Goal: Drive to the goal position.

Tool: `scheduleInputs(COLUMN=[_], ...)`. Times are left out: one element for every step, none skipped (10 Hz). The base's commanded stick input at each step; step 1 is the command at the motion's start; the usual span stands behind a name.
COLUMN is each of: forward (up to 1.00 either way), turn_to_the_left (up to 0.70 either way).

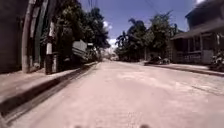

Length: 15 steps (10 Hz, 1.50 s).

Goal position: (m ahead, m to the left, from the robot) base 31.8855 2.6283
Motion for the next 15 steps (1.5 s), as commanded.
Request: scheduleInputs(forward=[1.0, 1.0, 1.0, 1.0, 1.0, 1.0, 1.0, 1.0, 1.0, 1.0, 1.0, 1.0, 1.0, 1.0, 1.0], turn_to_the_left=[0.0, 0.0, 0.0, 0.0, 0.0, -0.14, -0.08, 0.0, 0.0, 0.0, 0.0, 0.0, 0.0, 0.0, 0.0])
